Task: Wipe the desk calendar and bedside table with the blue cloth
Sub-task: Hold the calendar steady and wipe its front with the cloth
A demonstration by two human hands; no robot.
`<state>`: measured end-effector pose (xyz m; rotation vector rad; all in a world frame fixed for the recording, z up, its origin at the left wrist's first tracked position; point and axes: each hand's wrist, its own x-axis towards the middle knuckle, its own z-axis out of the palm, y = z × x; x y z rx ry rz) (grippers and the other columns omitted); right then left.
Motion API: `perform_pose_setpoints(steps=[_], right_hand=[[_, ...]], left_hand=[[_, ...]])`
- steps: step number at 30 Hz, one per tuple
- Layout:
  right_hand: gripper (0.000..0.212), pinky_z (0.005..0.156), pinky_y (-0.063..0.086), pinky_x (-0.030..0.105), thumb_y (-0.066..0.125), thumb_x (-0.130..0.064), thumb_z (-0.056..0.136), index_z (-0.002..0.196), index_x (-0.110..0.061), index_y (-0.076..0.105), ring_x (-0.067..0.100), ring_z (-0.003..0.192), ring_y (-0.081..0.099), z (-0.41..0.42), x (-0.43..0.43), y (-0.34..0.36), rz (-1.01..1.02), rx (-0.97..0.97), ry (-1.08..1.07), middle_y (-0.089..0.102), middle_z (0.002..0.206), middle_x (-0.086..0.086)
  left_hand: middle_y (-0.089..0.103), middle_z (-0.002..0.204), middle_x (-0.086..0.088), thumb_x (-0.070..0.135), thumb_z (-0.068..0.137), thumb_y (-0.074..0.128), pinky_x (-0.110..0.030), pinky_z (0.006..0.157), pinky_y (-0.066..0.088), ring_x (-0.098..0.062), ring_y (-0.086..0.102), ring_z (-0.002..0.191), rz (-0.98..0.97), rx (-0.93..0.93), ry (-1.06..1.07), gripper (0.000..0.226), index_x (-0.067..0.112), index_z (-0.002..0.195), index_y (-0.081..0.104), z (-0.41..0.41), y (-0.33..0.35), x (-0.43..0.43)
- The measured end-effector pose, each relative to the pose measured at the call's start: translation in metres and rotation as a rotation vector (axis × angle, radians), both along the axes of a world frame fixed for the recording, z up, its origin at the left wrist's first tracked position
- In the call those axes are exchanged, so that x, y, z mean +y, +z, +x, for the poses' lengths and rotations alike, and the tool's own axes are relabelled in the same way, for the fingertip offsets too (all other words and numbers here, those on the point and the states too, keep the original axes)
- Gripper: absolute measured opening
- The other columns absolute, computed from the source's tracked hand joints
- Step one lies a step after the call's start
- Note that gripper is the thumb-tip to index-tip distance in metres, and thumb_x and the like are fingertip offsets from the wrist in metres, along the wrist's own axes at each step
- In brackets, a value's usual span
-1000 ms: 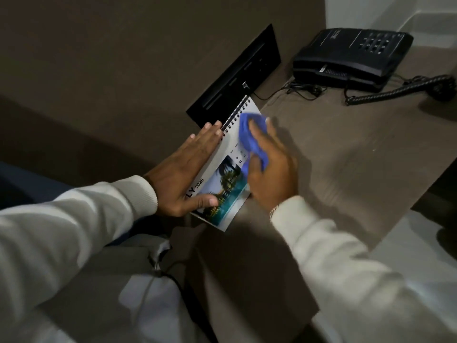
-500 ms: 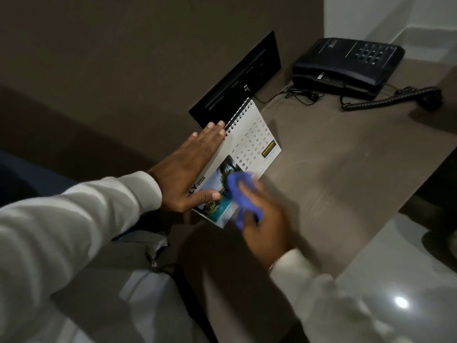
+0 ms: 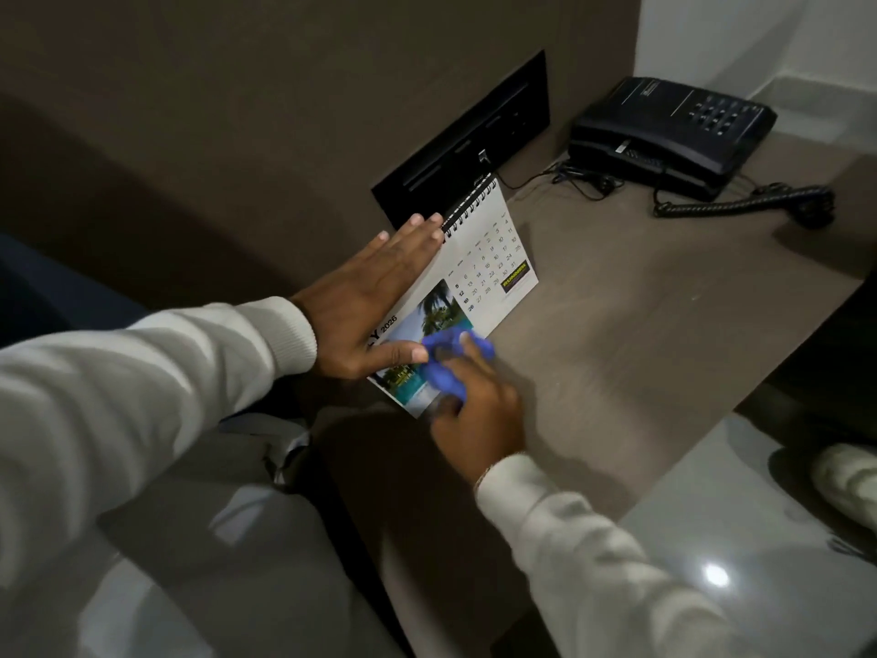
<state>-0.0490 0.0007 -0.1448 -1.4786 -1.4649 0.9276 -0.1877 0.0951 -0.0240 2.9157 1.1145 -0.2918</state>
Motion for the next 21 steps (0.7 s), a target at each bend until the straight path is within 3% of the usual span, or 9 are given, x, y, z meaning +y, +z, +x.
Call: perform_pose_setpoints(steps=[4, 6, 8, 9, 13, 15, 18, 19, 21], right_hand=[[0.051, 0.113, 0.033, 0.023, 0.052, 0.002, 0.075, 0.121, -0.019, 0.063, 0.018, 0.128, 0.051, 0.009, -0.022, 0.005, -0.009, 0.021, 0.364, 0.059, 0.136, 0.006], [0.049, 0.109, 0.026, 0.005, 0.054, 0.005, 0.07, 0.113, -0.017, 0.065, 0.014, 0.121, 0.051, 0.025, -0.023, 0.01, 0.117, -0.022, 0.569, 0.064, 0.125, 0.008], [0.052, 0.102, 0.017, -0.006, 0.056, 0.006, 0.067, 0.111, -0.019, 0.064, 0.013, 0.115, 0.051, 0.046, -0.018, 0.019, 0.097, -0.071, 0.642, 0.065, 0.122, 0.007], [0.052, 0.103, 0.021, -0.001, 0.057, 0.004, 0.067, 0.112, -0.02, 0.064, 0.017, 0.116, 0.053, 0.062, -0.012, 0.021, 0.068, -0.107, 0.621, 0.064, 0.125, 0.007], [0.054, 0.105, 0.043, 0.04, 0.059, -0.002, 0.073, 0.124, -0.019, 0.061, 0.033, 0.129, 0.051, 0.134, 0.015, 0.03, 0.027, -0.375, 0.543, 0.047, 0.146, 0.01], [0.053, 0.099, 0.049, 0.045, 0.058, -0.004, 0.074, 0.125, -0.019, 0.059, 0.035, 0.134, 0.044, 0.15, 0.026, 0.036, 0.037, -0.483, 0.553, 0.042, 0.15, 0.01], [0.043, 0.075, 0.06, 0.042, 0.053, -0.007, 0.075, 0.114, -0.02, 0.065, 0.037, 0.13, 0.048, 0.148, 0.027, 0.036, 0.148, -0.793, 0.563, 0.053, 0.142, 0.01], [0.042, 0.072, 0.061, 0.04, 0.049, -0.009, 0.075, 0.112, -0.021, 0.066, 0.036, 0.128, 0.051, 0.149, 0.029, 0.035, 0.166, -0.886, 0.519, 0.056, 0.139, 0.009], [0.045, 0.083, 0.057, 0.048, 0.046, -0.009, 0.079, 0.121, -0.015, 0.061, 0.041, 0.133, 0.042, 0.156, 0.042, 0.033, 0.194, -0.972, 0.457, 0.048, 0.145, 0.014]], left_hand=[[-0.004, 0.166, -0.014, 0.065, 0.085, 0.042, -0.047, 0.126, 0.008, -0.027, -0.006, 0.155, 0.016, 0.003, 0.005, 0.104, 0.001, 0.155, 0.0, -0.003, -0.002, 0.001], [-0.006, 0.167, -0.012, 0.067, 0.085, 0.04, -0.045, 0.126, 0.007, -0.025, -0.007, 0.155, 0.015, 0.025, 0.009, 0.104, 0.003, 0.155, -0.002, -0.003, -0.002, 0.003], [-0.006, 0.167, -0.013, 0.069, 0.086, 0.036, -0.045, 0.125, 0.008, -0.025, -0.006, 0.155, 0.041, 0.061, 0.013, 0.103, 0.004, 0.155, -0.003, -0.002, -0.001, 0.003], [-0.005, 0.167, -0.015, 0.069, 0.086, 0.035, -0.045, 0.125, 0.009, -0.027, -0.004, 0.155, 0.047, 0.07, 0.015, 0.102, 0.003, 0.155, -0.002, -0.001, 0.0, 0.004], [-0.002, 0.167, -0.014, 0.07, 0.085, 0.035, -0.047, 0.123, 0.012, -0.027, 0.001, 0.155, 0.063, 0.1, 0.059, 0.102, 0.008, 0.156, -0.004, -0.001, -0.001, 0.004], [-0.006, 0.167, -0.008, 0.071, 0.083, 0.041, -0.042, 0.124, 0.007, -0.023, -0.002, 0.156, 0.05, 0.127, 0.098, 0.105, 0.012, 0.156, -0.006, -0.003, -0.002, 0.003], [-0.003, 0.167, -0.008, 0.069, 0.08, 0.047, -0.04, 0.125, 0.004, -0.023, 0.0, 0.155, 0.061, 0.182, 0.128, 0.109, 0.011, 0.156, -0.005, -0.003, -0.003, 0.001], [-0.001, 0.167, -0.01, 0.068, 0.079, 0.047, -0.04, 0.125, 0.004, -0.024, 0.002, 0.155, 0.062, 0.197, 0.136, 0.109, 0.011, 0.156, -0.004, -0.003, -0.002, 0.001], [0.0, 0.167, -0.01, 0.068, 0.08, 0.046, -0.042, 0.125, 0.006, -0.025, 0.003, 0.155, 0.055, 0.202, 0.155, 0.108, 0.012, 0.156, -0.005, -0.003, -0.001, -0.002]])
